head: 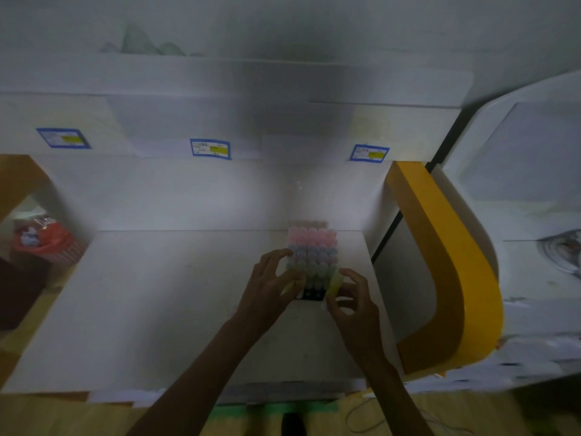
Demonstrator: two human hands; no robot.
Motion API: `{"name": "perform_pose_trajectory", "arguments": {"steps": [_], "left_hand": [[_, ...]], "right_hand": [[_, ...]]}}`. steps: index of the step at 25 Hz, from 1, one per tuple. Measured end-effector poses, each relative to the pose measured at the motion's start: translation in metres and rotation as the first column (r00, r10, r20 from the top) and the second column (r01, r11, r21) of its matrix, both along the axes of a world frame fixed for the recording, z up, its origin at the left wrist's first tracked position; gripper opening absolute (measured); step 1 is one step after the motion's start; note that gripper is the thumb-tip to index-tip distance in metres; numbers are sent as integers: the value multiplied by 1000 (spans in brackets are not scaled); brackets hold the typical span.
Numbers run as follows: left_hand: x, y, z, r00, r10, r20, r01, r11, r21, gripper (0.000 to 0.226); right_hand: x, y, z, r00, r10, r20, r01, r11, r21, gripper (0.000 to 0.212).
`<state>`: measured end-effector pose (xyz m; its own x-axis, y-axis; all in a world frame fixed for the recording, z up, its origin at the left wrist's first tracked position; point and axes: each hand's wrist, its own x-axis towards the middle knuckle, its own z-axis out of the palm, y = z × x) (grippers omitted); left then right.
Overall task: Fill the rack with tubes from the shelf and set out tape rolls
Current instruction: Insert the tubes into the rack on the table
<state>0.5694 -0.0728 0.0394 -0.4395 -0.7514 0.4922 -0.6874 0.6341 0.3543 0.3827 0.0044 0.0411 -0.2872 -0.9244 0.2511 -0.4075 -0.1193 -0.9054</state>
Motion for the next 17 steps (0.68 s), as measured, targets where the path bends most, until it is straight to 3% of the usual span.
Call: {"name": "perform_pose_trajectory", "arguments": {"steps": [4,12,17], "left_hand": [[0,7,0,1000,11,11,-11,1000,20,32],[23,30,13,984,5,175,-15,998,58,74],[40,41,12,972,33,233,-51,996,70,73]], "right_hand": [[3,-2,-3,1000,22,-5,-22,1000,0,50],[18,-6,-8,998,31,-49,-28,998,56,39],[29,-10,-11,997,11,-73,-5,997,75,27]]}}
